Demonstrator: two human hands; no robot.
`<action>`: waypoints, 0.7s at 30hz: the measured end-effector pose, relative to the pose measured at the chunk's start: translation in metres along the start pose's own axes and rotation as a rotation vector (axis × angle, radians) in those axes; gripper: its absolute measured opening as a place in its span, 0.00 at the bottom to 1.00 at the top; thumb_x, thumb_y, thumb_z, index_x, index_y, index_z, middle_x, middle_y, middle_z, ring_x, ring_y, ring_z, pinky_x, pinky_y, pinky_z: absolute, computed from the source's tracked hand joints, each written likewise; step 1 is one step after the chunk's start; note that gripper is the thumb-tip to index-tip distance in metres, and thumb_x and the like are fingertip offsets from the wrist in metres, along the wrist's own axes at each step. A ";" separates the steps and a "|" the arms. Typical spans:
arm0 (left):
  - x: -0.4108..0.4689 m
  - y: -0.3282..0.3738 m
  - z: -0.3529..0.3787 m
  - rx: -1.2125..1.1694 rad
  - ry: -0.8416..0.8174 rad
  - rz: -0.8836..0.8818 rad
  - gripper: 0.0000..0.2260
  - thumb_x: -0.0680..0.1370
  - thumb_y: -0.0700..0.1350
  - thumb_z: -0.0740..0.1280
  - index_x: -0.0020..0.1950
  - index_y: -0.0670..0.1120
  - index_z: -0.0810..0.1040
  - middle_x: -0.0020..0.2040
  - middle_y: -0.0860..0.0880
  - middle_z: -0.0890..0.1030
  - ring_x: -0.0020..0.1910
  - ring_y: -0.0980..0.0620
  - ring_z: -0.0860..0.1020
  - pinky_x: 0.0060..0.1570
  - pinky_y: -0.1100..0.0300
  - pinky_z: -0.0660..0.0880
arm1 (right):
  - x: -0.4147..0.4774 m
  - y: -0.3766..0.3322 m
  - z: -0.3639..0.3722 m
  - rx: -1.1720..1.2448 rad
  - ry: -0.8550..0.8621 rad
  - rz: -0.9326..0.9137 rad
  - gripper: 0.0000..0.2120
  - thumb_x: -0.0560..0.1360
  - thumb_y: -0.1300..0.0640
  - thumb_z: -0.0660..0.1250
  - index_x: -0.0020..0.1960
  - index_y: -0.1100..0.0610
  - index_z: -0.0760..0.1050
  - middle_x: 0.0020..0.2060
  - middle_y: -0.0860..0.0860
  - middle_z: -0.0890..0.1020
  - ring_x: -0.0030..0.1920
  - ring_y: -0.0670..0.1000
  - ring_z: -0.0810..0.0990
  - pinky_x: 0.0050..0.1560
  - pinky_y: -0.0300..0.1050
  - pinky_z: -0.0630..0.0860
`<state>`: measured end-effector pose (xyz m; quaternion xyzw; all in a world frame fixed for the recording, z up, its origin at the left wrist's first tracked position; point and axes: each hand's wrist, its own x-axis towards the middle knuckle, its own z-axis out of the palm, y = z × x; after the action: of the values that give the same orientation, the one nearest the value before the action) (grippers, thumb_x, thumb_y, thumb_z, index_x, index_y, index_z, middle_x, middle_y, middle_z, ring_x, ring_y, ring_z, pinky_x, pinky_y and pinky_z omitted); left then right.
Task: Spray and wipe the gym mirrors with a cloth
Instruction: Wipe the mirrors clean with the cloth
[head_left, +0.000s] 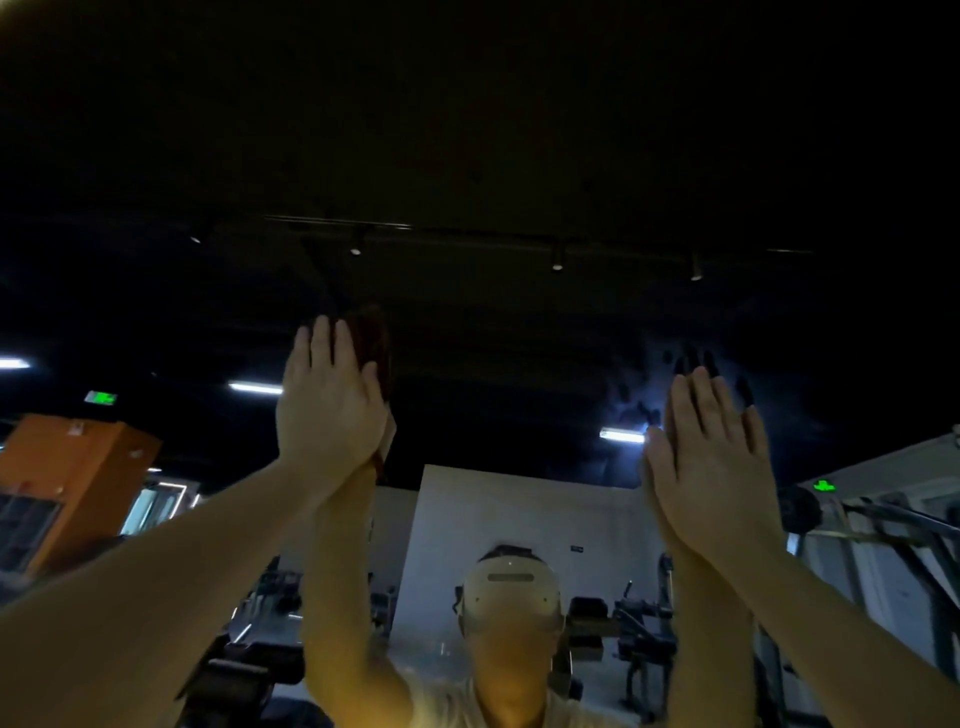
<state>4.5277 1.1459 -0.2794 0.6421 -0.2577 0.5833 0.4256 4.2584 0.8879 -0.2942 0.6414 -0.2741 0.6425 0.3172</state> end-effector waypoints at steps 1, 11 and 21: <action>-0.003 0.010 0.003 0.011 0.016 -0.070 0.27 0.87 0.51 0.53 0.82 0.36 0.60 0.81 0.35 0.63 0.82 0.34 0.58 0.81 0.40 0.58 | -0.001 -0.001 -0.001 -0.002 -0.001 0.007 0.35 0.84 0.41 0.36 0.83 0.60 0.53 0.82 0.59 0.56 0.83 0.57 0.51 0.81 0.63 0.51; -0.062 0.143 0.021 -0.049 -0.026 0.105 0.29 0.86 0.53 0.47 0.84 0.39 0.54 0.84 0.37 0.55 0.84 0.37 0.52 0.82 0.40 0.54 | -0.005 -0.009 -0.003 0.040 -0.055 0.041 0.33 0.83 0.43 0.36 0.84 0.58 0.48 0.83 0.56 0.50 0.83 0.54 0.44 0.82 0.59 0.43; -0.108 0.141 0.019 0.120 -0.159 0.692 0.28 0.87 0.55 0.49 0.85 0.46 0.50 0.84 0.44 0.46 0.85 0.43 0.44 0.83 0.43 0.44 | -0.020 0.014 -0.022 0.112 -0.119 -0.096 0.32 0.82 0.47 0.40 0.84 0.56 0.51 0.83 0.55 0.51 0.83 0.53 0.46 0.82 0.54 0.40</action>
<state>4.4005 1.0404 -0.3485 0.5842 -0.4573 0.6551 0.1431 4.2326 0.8946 -0.3142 0.7076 -0.2252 0.6016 0.2944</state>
